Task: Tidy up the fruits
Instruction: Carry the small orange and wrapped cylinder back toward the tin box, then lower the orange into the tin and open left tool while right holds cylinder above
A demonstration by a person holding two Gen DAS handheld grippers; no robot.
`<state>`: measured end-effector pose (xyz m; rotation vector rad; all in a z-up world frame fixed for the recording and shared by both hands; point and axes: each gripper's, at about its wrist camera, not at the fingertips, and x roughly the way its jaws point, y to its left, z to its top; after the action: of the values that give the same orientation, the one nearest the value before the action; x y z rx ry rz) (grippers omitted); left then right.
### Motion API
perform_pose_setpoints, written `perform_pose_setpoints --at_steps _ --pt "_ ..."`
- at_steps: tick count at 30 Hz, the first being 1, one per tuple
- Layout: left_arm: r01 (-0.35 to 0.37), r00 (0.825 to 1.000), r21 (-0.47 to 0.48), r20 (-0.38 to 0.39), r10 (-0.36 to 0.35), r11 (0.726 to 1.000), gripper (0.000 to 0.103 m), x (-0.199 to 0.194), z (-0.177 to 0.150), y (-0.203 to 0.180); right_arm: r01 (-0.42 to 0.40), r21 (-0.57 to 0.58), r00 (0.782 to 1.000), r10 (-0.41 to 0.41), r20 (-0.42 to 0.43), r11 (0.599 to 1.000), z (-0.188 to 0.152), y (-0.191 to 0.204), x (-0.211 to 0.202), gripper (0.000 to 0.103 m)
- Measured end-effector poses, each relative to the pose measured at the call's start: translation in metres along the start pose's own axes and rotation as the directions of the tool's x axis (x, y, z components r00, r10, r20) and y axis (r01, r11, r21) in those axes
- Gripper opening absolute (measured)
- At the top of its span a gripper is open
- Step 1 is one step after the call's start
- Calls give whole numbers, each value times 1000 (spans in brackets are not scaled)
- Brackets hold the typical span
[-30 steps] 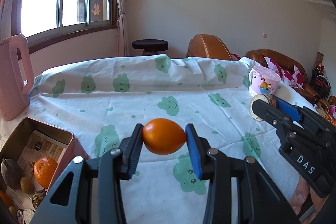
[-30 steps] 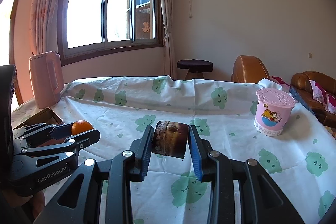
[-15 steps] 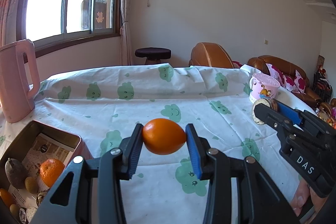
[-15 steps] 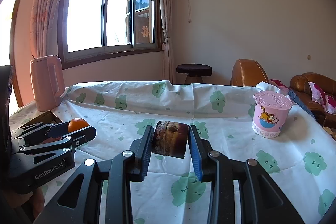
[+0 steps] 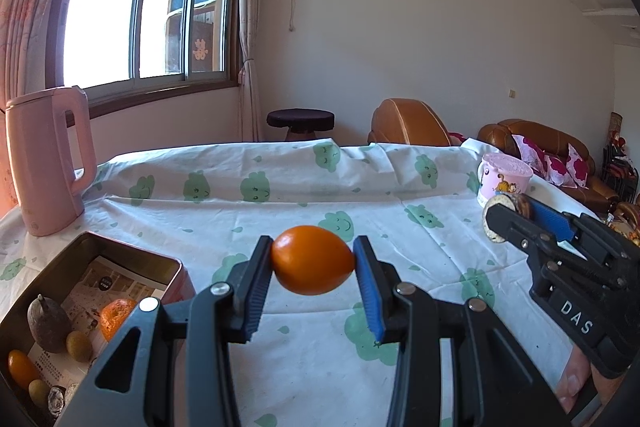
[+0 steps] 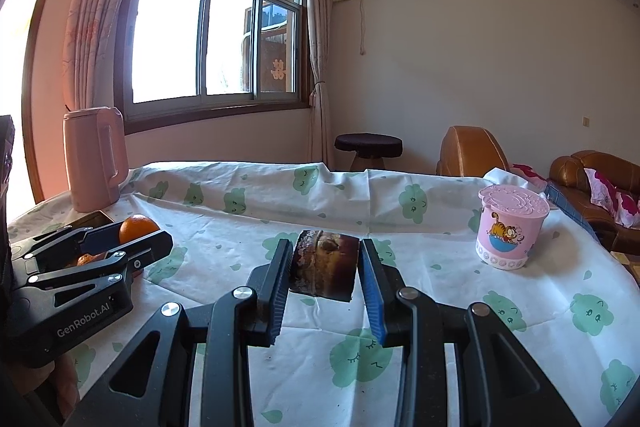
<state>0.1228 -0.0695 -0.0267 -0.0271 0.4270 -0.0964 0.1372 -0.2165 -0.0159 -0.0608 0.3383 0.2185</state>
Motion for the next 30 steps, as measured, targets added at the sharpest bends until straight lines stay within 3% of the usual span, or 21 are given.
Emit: perform_pose_setpoints --at_steps 10,30 --pt "-28 1000 -27 -1 28 999 42 -21 -9 28 -45 -22 999 45 11 999 -1 14 -7 35" --pt "-131 991 -73 26 133 989 42 -64 -13 89 -226 -68 974 226 4 972 9 91 -8 35"
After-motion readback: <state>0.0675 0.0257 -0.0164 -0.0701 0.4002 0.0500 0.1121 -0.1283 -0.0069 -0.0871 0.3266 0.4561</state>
